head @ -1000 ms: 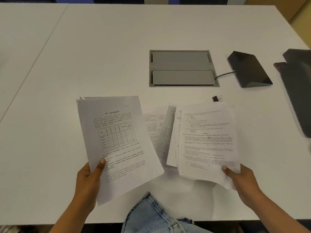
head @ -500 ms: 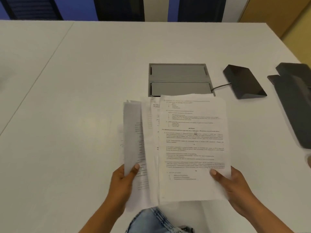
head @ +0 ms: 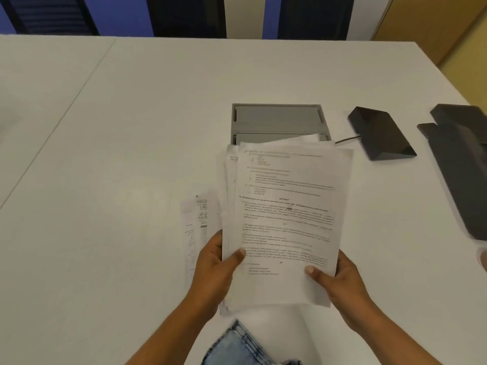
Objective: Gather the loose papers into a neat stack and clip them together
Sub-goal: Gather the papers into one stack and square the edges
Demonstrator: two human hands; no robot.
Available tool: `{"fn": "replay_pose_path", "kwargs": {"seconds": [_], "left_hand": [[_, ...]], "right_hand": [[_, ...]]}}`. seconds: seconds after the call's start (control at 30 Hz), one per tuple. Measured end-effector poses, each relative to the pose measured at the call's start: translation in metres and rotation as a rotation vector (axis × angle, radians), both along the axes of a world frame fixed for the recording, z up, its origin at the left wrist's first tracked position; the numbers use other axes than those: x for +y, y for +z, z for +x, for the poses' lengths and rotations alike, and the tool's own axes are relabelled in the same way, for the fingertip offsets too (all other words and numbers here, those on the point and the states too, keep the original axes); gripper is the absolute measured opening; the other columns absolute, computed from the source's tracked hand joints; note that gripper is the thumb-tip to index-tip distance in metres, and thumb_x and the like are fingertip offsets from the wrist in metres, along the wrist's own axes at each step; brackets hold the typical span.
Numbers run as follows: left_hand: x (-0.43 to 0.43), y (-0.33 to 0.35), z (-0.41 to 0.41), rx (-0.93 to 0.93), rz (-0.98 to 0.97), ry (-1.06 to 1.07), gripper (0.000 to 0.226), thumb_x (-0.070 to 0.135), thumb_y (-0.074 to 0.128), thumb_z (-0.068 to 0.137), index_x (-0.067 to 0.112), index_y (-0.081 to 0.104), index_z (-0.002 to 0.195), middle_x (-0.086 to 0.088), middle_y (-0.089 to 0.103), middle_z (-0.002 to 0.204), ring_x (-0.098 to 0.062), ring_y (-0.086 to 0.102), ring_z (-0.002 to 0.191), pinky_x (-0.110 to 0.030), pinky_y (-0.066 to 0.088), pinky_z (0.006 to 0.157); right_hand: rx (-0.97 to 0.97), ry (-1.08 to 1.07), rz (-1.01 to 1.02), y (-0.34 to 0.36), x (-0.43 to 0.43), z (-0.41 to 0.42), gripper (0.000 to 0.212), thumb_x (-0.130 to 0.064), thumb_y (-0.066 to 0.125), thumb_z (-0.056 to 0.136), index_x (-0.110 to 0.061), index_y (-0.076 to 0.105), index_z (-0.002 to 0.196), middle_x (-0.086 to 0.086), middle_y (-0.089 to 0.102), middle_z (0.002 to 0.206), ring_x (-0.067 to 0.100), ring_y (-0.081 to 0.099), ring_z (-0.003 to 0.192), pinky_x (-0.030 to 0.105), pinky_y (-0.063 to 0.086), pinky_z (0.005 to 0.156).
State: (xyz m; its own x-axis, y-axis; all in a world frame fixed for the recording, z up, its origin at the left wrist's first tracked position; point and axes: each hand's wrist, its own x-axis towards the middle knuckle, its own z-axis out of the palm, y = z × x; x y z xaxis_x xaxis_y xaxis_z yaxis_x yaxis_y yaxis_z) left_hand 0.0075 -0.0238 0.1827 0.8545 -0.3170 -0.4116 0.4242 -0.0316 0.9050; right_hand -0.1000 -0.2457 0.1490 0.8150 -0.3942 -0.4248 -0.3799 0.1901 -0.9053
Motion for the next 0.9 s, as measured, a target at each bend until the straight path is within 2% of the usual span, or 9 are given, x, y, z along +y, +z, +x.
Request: {"fn": "replay_pose_path", "kwargs": {"seconds": [0.07, 0.17, 0.3, 0.4, 0.53, 0.63, 0.73, 0.83, 0.9], "left_hand": [[-0.001, 0.000, 0.008, -0.020, 0.019, -0.048, 0.037, -0.005, 0.060, 0.091, 0.021, 0.068, 0.115, 0.001, 0.077, 0.108, -0.021, 0.072, 0.101, -0.040, 0.060, 0.086], [-0.008, 0.001, 0.020, -0.102, 0.087, -0.062, 0.036, -0.010, 0.061, 0.088, 0.021, 0.070, 0.102, -0.001, 0.077, 0.097, -0.026, 0.073, 0.095, -0.036, 0.061, 0.080], [-0.022, 0.003, 0.026, -0.185, 0.053, -0.011, 0.028, 0.002, 0.070, 0.087, 0.018, 0.068, 0.109, 0.000, 0.075, 0.103, -0.018, 0.073, 0.094, -0.032, 0.062, 0.075], [-0.029, 0.001, 0.027, -0.214, 0.036, 0.050, 0.022, 0.011, 0.073, 0.085, 0.028, 0.070, 0.099, 0.008, 0.075, 0.091, -0.016, 0.074, 0.088, -0.027, 0.062, 0.068], [-0.031, -0.005, 0.021, -0.306, 0.039, 0.006, 0.041, 0.011, 0.073, 0.085, 0.048, 0.065, 0.100, 0.027, 0.073, 0.088, -0.001, 0.069, 0.092, -0.017, 0.058, 0.070], [-0.029, -0.018, 0.013, -0.293, 0.054, -0.007, 0.039, 0.010, 0.071, 0.086, 0.043, 0.060, 0.104, 0.030, 0.071, 0.084, 0.005, 0.067, 0.091, -0.010, 0.055, 0.067], [-0.023, -0.033, 0.007, -0.255, 0.100, 0.007, 0.028, 0.016, 0.068, 0.089, 0.041, 0.064, 0.099, 0.020, 0.073, 0.082, -0.010, 0.069, 0.091, -0.015, 0.057, 0.069], [-0.020, -0.032, 0.006, -0.330, 0.105, 0.028, 0.041, 0.011, 0.065, 0.092, 0.052, 0.067, 0.098, 0.031, 0.072, 0.086, 0.000, 0.066, 0.086, -0.021, 0.057, 0.079], [-0.019, -0.029, 0.006, -0.389, 0.080, 0.054, 0.045, 0.005, 0.066, 0.091, 0.049, 0.065, 0.104, 0.031, 0.071, 0.088, 0.004, 0.066, 0.087, -0.022, 0.058, 0.079]], "right_hand": [[-0.023, 0.018, -0.035, 0.005, -0.002, 0.007, 0.050, -0.015, 0.079, 0.075, -0.026, 0.062, 0.121, -0.006, 0.074, 0.114, 0.016, 0.070, 0.105, 0.036, 0.058, 0.087], [-0.072, -0.017, -0.047, 0.011, -0.005, 0.024, 0.051, -0.017, 0.080, 0.073, -0.021, 0.065, 0.122, -0.002, 0.074, 0.115, 0.015, 0.070, 0.105, 0.037, 0.058, 0.087], [-0.112, -0.067, -0.104, 0.018, -0.009, 0.046, 0.042, -0.016, 0.079, 0.077, -0.017, 0.069, 0.117, 0.000, 0.075, 0.110, 0.018, 0.072, 0.101, 0.038, 0.059, 0.084], [-0.139, -0.080, -0.134, 0.021, -0.010, 0.055, 0.044, -0.022, 0.082, 0.070, -0.013, 0.070, 0.112, 0.005, 0.076, 0.106, 0.020, 0.073, 0.098, 0.035, 0.059, 0.079], [-0.163, -0.031, -0.156, 0.018, -0.011, 0.056, 0.039, -0.020, 0.082, 0.071, -0.023, 0.070, 0.108, 0.002, 0.075, 0.106, 0.013, 0.072, 0.096, 0.030, 0.059, 0.076], [-0.144, -0.006, -0.155, 0.005, -0.012, 0.047, 0.038, -0.022, 0.080, 0.072, -0.027, 0.069, 0.108, 0.001, 0.075, 0.108, 0.012, 0.072, 0.098, 0.030, 0.059, 0.078], [-0.090, 0.030, -0.182, -0.008, -0.009, 0.036, 0.027, -0.020, 0.075, 0.079, -0.032, 0.070, 0.103, -0.005, 0.076, 0.104, 0.007, 0.072, 0.094, 0.027, 0.059, 0.079], [-0.068, 0.028, -0.268, -0.010, -0.008, 0.029, 0.016, -0.016, 0.068, 0.088, -0.031, 0.069, 0.095, -0.016, 0.075, 0.078, -0.003, 0.069, 0.071, 0.016, 0.053, 0.065], [-0.087, 0.012, -0.310, -0.014, -0.010, 0.025, 0.016, -0.015, 0.067, 0.089, -0.023, 0.067, 0.103, -0.014, 0.072, 0.082, -0.007, 0.066, 0.073, 0.012, 0.051, 0.064]]}}
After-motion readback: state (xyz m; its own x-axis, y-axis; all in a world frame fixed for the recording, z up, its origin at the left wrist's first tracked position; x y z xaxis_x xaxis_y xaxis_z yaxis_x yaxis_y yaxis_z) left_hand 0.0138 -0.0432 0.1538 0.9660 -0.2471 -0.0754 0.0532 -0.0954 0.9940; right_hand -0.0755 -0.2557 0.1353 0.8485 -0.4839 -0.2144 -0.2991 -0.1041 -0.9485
